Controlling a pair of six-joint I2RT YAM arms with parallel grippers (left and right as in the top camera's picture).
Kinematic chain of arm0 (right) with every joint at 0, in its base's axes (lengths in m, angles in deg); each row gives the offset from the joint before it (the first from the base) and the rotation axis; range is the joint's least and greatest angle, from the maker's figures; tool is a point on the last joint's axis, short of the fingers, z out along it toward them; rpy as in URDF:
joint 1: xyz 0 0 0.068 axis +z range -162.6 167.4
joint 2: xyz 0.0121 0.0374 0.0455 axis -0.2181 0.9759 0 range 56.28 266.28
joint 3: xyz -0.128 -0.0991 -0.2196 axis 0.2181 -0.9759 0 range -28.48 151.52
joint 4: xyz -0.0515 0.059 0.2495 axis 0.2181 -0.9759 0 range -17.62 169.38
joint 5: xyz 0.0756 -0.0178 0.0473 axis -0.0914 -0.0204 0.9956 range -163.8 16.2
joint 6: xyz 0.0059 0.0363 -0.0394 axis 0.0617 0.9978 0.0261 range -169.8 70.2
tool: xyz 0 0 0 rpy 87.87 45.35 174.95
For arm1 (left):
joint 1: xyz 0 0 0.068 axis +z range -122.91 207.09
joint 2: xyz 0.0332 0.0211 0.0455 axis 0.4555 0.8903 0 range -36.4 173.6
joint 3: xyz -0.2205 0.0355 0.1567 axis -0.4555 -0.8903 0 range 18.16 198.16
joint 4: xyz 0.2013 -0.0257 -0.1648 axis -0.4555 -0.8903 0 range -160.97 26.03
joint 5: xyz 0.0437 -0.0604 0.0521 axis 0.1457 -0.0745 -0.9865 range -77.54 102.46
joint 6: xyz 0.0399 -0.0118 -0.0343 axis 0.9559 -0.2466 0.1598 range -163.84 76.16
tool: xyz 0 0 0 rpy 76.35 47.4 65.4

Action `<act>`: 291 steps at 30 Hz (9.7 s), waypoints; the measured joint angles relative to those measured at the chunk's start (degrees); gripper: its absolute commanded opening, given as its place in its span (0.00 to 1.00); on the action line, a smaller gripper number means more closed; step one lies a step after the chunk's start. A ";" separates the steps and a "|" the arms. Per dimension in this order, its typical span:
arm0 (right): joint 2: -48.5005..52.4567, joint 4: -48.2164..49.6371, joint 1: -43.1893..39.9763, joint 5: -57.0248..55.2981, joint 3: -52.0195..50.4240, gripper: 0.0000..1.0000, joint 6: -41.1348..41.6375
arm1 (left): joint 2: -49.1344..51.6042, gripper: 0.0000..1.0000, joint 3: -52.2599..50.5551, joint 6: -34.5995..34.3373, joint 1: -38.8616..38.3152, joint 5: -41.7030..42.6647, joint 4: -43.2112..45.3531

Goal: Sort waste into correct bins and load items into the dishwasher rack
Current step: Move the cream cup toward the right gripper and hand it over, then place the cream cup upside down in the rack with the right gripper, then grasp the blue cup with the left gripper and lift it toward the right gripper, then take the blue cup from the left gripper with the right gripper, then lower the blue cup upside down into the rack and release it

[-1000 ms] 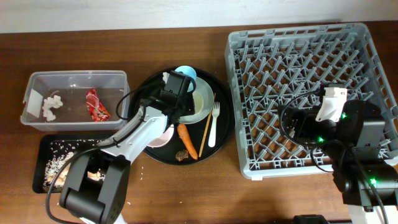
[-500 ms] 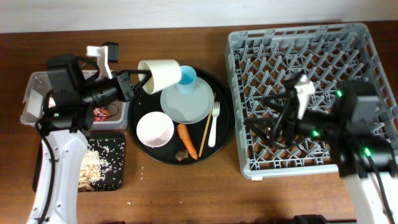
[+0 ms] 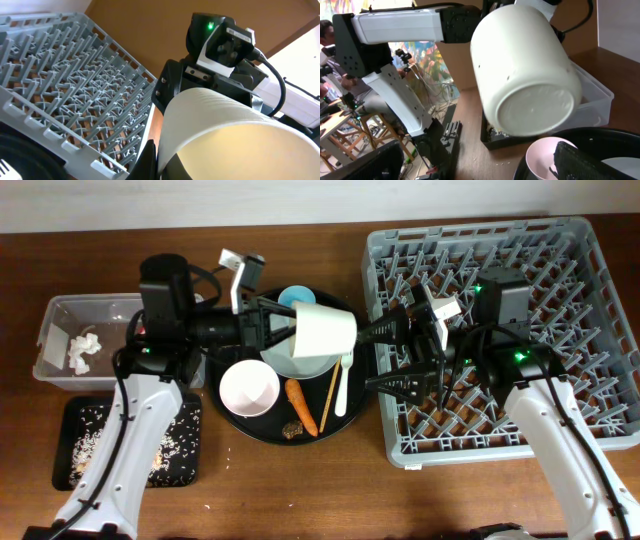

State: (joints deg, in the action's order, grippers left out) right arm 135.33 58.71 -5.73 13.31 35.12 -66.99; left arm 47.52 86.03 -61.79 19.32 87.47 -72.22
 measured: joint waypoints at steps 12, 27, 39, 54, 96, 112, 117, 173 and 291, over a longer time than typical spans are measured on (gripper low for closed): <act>0.04 7.67 1.55 -0.20 0.00 0.95 0.02 | 0.00 0.00 0.00 0.00 -5.03 -1.33 0.59; 0.15 12.66 2.62 -1.11 -0.02 0.70 2.05 | -0.02 0.00 0.02 0.04 -8.50 -2.38 2.29; 0.74 19.02 2.27 -1.73 -0.15 0.54 11.34 | -0.04 0.14 0.59 1.03 -8.48 -5.44 -3.63; 0.83 27.69 1.05 -15.43 0.00 0.52 29.53 | 0.31 0.15 0.59 1.05 0.52 -22.71 -9.14; 24.17 -56.68 2.67 -82.38 29.75 0.45 27.02 | 0.33 0.16 0.59 1.05 0.50 -56.04 -24.83; 25.27 -49.48 2.78 -82.14 21.18 0.76 26.16 | 0.33 0.24 0.59 1.05 0.50 -56.43 -24.85; 25.27 -49.53 2.86 -82.18 21.14 0.84 26.23 | 0.33 0.25 0.59 1.05 0.50 -56.43 -24.85; 25.59 -59.87 1.05 -21.88 44.37 0.99 -17.88 | 8.24 0.01 4.94 -3.54 13.42 9.51 -2.03; 31.50 -60.43 3.67 -69.77 55.12 0.99 15.72 | -2.05 0.90 4.26 4.76 1.62 -71.17 -44.54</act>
State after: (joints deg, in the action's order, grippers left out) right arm 166.82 -1.72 -2.05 -56.45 90.24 -51.27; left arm 45.47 90.30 -57.03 20.94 16.30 -116.77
